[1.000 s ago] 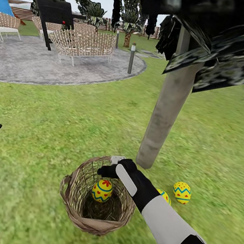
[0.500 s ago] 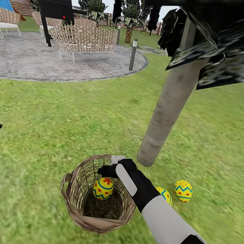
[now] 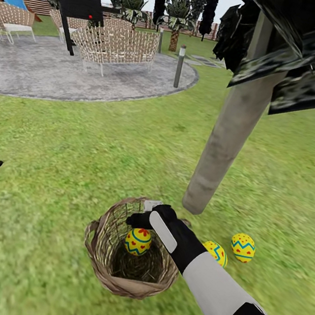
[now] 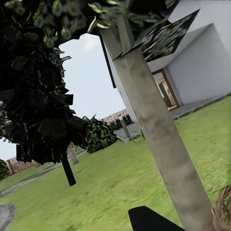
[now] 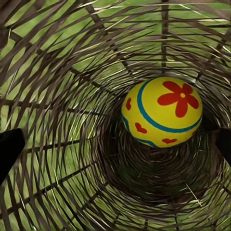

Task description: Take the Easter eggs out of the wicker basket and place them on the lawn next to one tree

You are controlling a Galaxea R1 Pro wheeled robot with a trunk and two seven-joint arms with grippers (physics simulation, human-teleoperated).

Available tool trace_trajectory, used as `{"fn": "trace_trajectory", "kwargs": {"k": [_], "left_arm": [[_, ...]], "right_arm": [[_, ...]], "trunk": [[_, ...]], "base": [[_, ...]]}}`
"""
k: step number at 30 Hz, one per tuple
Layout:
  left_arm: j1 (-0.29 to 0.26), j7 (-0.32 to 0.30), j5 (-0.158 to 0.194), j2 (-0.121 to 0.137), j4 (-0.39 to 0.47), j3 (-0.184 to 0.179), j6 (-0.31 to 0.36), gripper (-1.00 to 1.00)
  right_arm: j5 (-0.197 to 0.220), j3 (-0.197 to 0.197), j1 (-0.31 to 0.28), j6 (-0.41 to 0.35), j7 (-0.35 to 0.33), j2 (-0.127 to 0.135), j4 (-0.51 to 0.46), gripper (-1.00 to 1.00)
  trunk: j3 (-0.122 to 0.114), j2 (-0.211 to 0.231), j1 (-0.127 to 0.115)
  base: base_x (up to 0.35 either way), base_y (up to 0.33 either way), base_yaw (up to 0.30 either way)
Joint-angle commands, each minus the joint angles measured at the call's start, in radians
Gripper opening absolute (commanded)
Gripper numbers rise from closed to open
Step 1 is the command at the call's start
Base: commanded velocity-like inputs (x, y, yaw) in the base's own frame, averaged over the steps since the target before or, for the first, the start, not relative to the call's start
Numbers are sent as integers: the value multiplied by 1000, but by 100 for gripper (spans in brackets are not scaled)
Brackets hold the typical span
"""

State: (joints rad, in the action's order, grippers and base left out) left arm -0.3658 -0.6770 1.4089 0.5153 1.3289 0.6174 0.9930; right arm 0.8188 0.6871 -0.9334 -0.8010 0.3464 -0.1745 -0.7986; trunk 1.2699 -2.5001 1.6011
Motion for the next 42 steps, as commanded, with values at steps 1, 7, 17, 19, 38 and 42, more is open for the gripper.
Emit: {"fn": "trace_trajectory", "kwargs": {"k": [1,7,17,19,38,42], "left_arm": [[-1,-4,-2,0,0,1,4,100],[-1,-4,-1,0,0,1,5,100],[-1,-4,-1,0,0,1,6,100],[-1,-4,-1,0,0,1,6,100],[-1,-4,-1,0,0,1,6,100],[-1,-4,-1,0,0,1,6,100]], "right_arm": [[10,2,-1,-1,9,0,-1,100],[10,0,-1,0,9,0,-1,100],[10,-1,-1,4,33,0,8,100],[11,-1,-1,5,38,0,6,100],[12,-1,-1,5,40,0,6,100],[12,-1,-1,5,40,0,9,100]], "trunk": [[2,0,0],[12,0,0],[28,0,0],[28,0,0],[31,0,0],[37,0,0]], "base": [[0,0,105],[0,0,105],[0,0,26],[0,0,-12],[0,0,-190],[0,0,-6]]}}
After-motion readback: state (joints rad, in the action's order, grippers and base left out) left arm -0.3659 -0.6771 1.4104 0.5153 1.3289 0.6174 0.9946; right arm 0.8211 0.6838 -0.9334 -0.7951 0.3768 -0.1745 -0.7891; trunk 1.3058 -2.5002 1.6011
